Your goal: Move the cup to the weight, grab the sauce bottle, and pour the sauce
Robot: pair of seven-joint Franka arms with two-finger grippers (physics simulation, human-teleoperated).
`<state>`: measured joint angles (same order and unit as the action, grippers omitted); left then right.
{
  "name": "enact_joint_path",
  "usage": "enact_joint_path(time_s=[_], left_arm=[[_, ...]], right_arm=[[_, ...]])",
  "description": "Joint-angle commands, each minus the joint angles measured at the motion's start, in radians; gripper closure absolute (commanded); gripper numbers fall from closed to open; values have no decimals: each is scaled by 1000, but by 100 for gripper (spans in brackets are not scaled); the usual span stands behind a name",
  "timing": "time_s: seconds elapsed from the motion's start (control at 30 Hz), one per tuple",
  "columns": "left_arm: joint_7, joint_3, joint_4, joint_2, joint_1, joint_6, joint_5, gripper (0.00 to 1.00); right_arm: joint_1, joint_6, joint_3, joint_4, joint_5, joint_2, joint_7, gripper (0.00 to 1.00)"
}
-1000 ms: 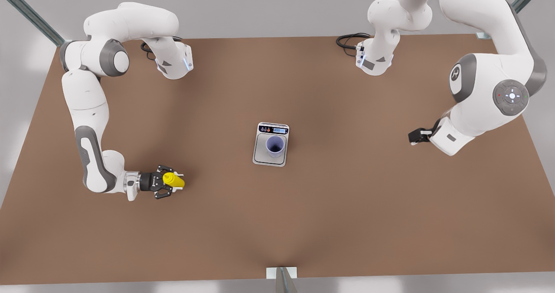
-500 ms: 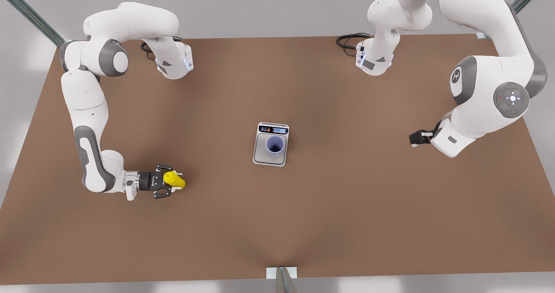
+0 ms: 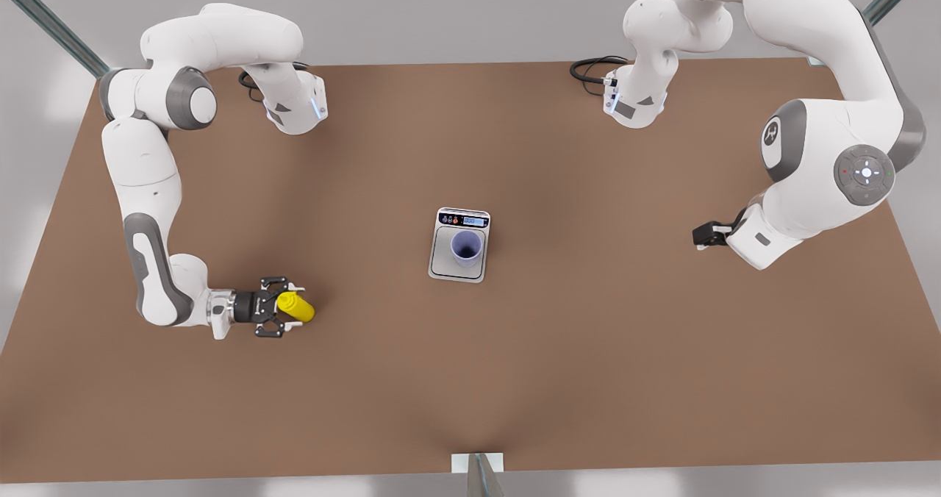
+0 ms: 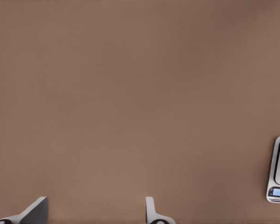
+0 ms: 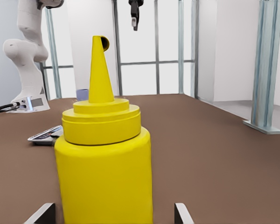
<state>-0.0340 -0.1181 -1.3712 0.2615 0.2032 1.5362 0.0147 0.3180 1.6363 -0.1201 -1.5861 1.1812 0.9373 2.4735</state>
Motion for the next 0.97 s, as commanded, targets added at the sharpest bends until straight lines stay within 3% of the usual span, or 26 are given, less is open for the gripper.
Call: enact_joint_path(time_s=[0.0,0.3,0.4,0.47,0.53,0.6,0.63,0.7,0.73,0.83,0.93], left_arm=[[0,0,3,1,-1,-1,7,0],[16,-2,15,2,-4,-14,13,0],[19,-2,15,2,-5,-14,13,0],[20,0,15,2,-5,-14,16,0],[9,5,17,12,-2,-13,16,0],[10,6,34,34,1,-8,10,0],[14,6,46,35,2,-8,5,0],[13,8,55,39,4,-7,2,0],[5,6,55,35,2,-7,5,0],[9,6,86,36,2,-22,28,0],[14,2,86,31,2,-24,30,0]], right_arm=[[1,-1,0,0,0,0,-1,0],[44,-59,34,-5,-32,-5,-4,0],[56,-121,111,23,-101,-8,-8,0],[59,-187,238,156,-253,-17,-68,0],[35,-161,301,359,-544,-95,-440,0],[-115,-87,303,434,-828,-215,-1062,0],[-140,-87,312,440,-868,-233,-1206,0],[-234,-64,306,298,-1005,-480,-1948,0],[-258,-58,304,256,-1038,-563,-2114,0],[-273,16,301,89,-1049,-768,-2277,0],[-273,37,292,51,-1051,-804,-2277,0]])
